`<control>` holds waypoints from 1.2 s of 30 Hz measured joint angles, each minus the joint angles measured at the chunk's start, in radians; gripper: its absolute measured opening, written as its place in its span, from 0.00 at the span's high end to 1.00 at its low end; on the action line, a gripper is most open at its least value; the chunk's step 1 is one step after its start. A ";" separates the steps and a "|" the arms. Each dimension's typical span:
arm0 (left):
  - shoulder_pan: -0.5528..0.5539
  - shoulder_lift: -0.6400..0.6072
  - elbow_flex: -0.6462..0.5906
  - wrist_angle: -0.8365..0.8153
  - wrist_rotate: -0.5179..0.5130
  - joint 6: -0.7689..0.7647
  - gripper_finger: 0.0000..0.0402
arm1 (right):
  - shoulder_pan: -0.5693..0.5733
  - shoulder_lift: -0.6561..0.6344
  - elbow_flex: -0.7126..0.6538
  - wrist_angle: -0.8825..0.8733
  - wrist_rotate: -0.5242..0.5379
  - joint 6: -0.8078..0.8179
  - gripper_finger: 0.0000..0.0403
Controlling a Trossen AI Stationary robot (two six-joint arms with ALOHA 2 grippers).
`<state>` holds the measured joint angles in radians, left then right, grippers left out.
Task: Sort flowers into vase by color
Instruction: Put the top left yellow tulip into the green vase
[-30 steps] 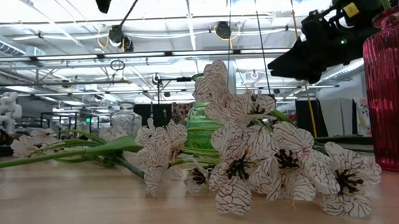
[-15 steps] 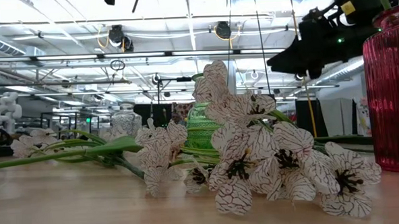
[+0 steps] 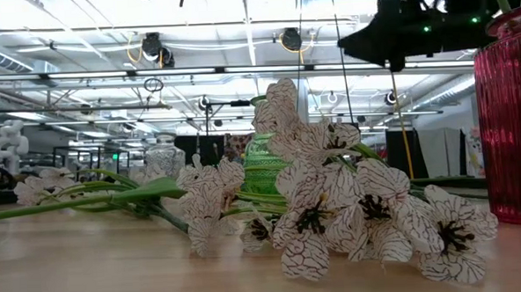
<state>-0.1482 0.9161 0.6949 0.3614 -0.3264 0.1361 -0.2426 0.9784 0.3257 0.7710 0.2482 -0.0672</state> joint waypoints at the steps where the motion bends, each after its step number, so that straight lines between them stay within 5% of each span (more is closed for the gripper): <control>1: 0.003 0.000 0.000 0.000 -0.001 0.002 0.97 | 0.000 0.000 0.016 -0.058 -0.009 -0.001 0.51; 7: 0.043 0.000 0.000 0.037 -0.003 0.009 0.97 | 0.000 0.004 0.056 -0.274 -0.015 -0.002 0.51; 36: 0.069 0.187 0.001 0.237 0.066 -0.026 0.97 | -0.046 0.004 0.057 -0.217 -0.020 -0.049 0.51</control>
<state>-0.0788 1.1035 0.6956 0.5985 -0.2604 0.1104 -0.2886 0.9825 0.3824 0.5541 0.2283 -0.1162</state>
